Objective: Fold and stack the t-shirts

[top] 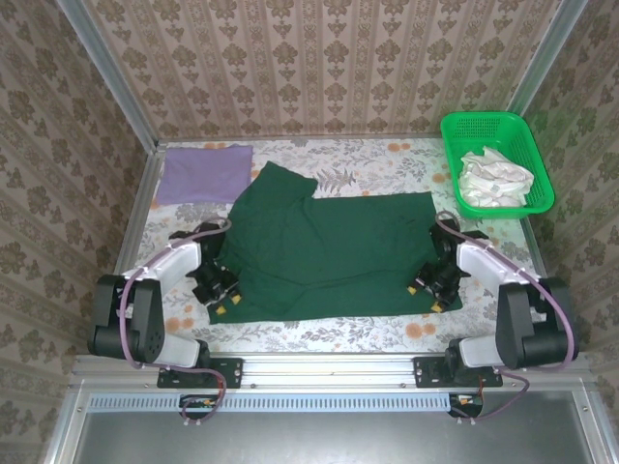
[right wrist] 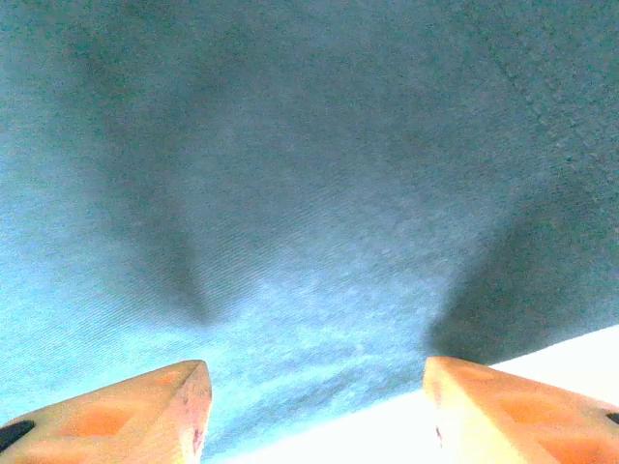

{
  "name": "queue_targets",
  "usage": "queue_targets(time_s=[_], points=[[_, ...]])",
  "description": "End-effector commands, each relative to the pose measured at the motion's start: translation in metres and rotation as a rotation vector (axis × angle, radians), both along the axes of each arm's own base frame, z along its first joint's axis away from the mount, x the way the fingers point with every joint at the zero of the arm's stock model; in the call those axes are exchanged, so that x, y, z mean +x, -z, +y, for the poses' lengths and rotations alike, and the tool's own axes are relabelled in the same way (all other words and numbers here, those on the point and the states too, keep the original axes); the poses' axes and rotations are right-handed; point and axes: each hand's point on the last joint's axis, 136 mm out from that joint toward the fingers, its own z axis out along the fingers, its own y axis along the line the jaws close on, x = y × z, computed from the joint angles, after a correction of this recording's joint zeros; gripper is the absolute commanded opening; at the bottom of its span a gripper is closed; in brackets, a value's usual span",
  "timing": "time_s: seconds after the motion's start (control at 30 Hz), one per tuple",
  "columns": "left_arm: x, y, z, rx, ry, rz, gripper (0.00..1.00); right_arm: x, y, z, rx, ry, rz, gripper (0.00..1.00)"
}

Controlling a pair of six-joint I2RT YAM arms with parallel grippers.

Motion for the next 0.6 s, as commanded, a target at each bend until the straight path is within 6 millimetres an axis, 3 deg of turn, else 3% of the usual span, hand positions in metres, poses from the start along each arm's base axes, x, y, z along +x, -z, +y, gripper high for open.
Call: queue_targets(time_s=[0.0,0.07,0.2,0.3,0.4,0.57], points=[[0.028,-0.033,0.002,-0.007,-0.003,-0.091,0.37,0.031,-0.038,0.012,0.028,-0.023,-0.208,0.63],[0.041,-0.046,0.004,-0.030,-0.011,-0.133,0.37,0.052,-0.061,0.035,0.075,-0.085,-0.368,0.63],[0.057,-0.054,0.006,-0.083,-0.026,-0.185,0.38,0.076,-0.093,0.124,0.256,-0.328,-0.564,0.59],[0.063,-0.048,0.003,-0.121,-0.029,-0.189,0.38,0.062,-0.095,0.198,0.298,-0.618,-0.540,0.52],[0.067,-0.037,-0.014,-0.232,-0.024,-0.185,0.33,0.041,-0.086,0.258,0.298,-0.883,-0.492,0.46],[0.063,-0.026,-0.015,-0.233,0.017,-0.164,0.31,0.017,-0.067,0.315,0.325,-1.092,-0.434,0.40]])
